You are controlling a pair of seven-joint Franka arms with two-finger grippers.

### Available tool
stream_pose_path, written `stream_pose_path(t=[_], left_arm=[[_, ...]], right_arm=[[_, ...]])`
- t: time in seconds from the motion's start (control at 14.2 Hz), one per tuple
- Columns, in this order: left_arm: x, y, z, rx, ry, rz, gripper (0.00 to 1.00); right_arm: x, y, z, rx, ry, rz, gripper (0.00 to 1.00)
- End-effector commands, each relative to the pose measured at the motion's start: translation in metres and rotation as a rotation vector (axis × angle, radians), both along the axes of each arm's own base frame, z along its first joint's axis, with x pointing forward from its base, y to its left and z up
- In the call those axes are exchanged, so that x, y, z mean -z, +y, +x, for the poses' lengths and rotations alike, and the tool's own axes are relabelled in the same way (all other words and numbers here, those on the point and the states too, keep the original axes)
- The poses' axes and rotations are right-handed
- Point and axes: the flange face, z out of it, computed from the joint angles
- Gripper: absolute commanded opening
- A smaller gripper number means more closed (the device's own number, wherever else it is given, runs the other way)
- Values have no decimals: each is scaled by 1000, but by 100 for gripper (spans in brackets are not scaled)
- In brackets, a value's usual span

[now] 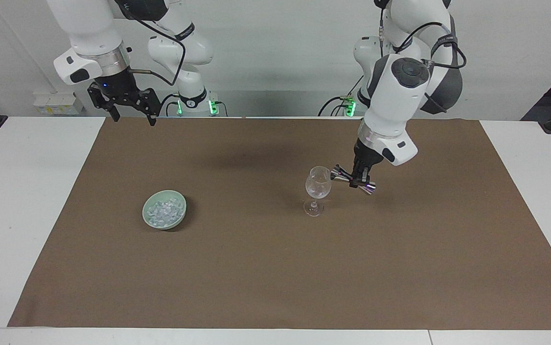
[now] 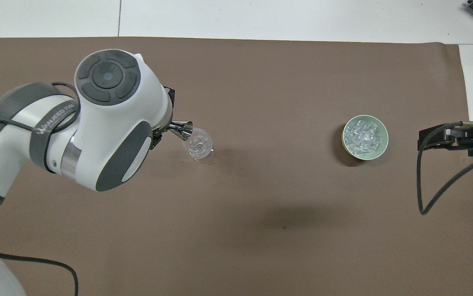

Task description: Pour wine and add ice with both arms

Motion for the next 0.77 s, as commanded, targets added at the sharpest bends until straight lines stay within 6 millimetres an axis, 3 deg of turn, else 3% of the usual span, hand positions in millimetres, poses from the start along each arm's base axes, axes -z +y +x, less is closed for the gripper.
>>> stream_pose_path(t=[0.0,0.35,0.7], left_arm=[[-4,34,9,-75,52,-95,0],[3,115,29,-212,101,-297,0],[25,192,29,-301,110,-527,0]], right_arm=[[3,-3,-7,-27,-7,-5,100],[33,-19,-5,-60,-35,-8,100],[84,-27,5,-77,-21,-5,100]])
